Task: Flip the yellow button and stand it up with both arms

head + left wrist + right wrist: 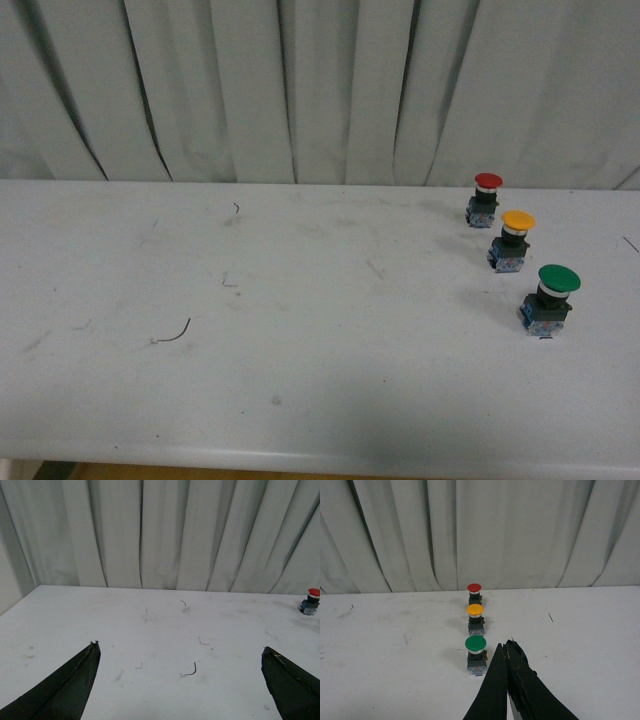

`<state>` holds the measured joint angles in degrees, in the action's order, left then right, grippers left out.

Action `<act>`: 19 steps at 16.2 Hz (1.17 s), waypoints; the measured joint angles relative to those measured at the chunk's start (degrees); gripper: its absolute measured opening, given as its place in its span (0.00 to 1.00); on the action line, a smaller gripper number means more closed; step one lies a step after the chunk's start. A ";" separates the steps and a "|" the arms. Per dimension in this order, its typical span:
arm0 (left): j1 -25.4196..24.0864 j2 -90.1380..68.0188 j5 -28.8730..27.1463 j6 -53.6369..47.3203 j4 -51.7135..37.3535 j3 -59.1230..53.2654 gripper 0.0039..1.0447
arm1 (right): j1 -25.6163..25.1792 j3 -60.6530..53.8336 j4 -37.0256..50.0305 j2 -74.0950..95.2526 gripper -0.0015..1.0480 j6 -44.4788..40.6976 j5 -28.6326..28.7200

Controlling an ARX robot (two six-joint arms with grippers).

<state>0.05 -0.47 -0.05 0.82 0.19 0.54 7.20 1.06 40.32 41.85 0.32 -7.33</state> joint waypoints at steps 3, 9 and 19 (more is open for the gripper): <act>0.00 0.00 0.02 0.00 0.00 0.00 0.94 | -6.38 -0.39 -7.89 -8.70 0.02 -0.13 6.36; 0.00 0.00 0.02 0.00 0.00 0.00 0.94 | -7.21 -0.42 -19.98 -21.57 0.02 -0.15 7.19; 0.00 0.00 0.02 0.00 0.00 0.00 0.94 | -7.21 -0.42 -30.21 -31.76 0.02 -0.15 7.19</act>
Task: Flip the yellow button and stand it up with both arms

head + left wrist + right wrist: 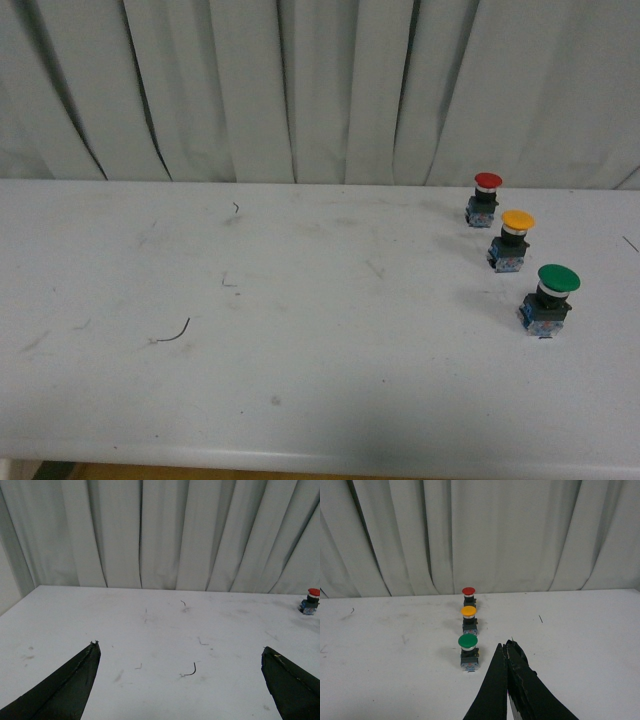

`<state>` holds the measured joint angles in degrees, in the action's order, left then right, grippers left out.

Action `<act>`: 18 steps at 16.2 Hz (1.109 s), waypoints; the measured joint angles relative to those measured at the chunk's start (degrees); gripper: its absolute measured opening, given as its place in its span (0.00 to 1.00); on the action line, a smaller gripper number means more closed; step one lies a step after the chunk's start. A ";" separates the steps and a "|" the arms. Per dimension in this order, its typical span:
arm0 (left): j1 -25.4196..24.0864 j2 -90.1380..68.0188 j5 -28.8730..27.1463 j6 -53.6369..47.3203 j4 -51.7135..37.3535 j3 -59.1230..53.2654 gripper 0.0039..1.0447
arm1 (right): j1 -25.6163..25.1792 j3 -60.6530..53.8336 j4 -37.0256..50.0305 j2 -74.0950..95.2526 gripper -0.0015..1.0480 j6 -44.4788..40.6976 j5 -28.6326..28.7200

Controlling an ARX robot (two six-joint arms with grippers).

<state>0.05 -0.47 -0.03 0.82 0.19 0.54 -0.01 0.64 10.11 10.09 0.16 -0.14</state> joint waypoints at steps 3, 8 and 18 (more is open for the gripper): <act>0.00 0.00 0.00 0.00 0.02 0.00 0.94 | 0.00 0.26 -9.44 -9.81 0.02 0.00 0.11; 0.00 0.00 0.00 0.00 0.00 0.00 0.94 | 0.00 0.02 -10.32 -9.88 0.23 -0.02 0.13; 0.00 0.00 0.00 0.00 0.00 0.00 0.94 | 0.00 0.02 -10.32 -9.88 0.94 -0.02 0.13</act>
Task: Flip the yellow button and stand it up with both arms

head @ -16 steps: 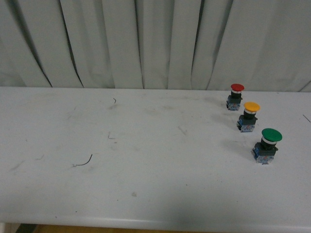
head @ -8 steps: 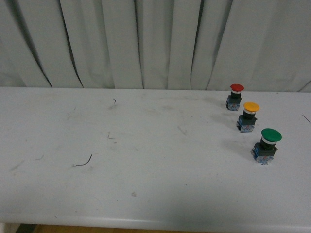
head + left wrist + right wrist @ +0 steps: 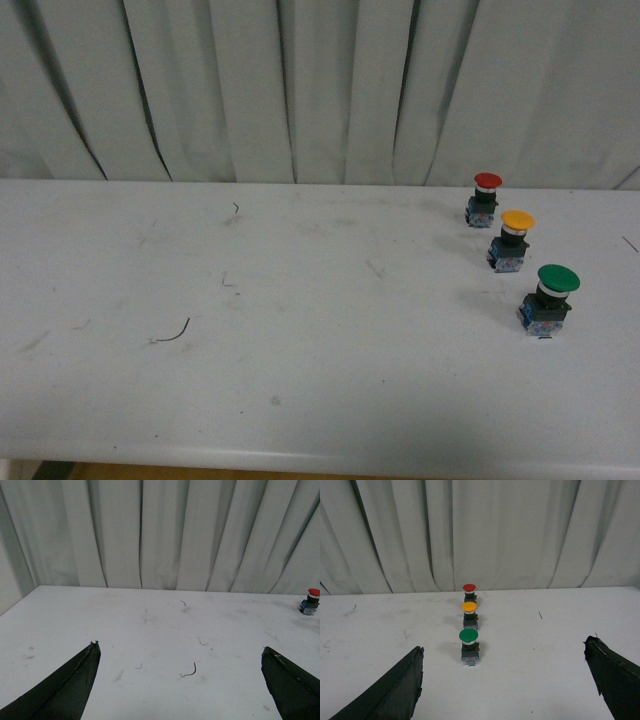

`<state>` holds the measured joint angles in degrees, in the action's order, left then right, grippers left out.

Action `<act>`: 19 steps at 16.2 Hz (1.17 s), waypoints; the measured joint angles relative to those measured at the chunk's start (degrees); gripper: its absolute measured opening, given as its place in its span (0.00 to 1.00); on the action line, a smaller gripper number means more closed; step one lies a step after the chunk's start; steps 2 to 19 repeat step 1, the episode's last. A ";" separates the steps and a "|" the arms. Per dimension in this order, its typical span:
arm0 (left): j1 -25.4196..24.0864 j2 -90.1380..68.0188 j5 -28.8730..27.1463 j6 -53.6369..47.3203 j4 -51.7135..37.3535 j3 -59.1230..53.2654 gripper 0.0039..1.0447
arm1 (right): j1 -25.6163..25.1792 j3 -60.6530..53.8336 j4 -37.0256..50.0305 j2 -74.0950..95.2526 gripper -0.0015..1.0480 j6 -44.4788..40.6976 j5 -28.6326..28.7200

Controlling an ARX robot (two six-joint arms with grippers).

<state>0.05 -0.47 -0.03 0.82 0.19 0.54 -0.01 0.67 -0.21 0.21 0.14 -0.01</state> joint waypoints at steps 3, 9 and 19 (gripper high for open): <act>0.00 0.00 0.00 0.00 0.00 0.00 0.94 | 0.00 0.00 0.00 0.00 0.94 0.00 0.00; 0.00 0.00 0.00 0.00 0.00 0.00 0.94 | 0.00 0.00 0.00 0.00 0.94 0.00 0.00; 0.00 0.00 0.00 0.00 0.00 0.00 0.94 | 0.00 0.00 0.00 0.00 0.94 0.00 0.00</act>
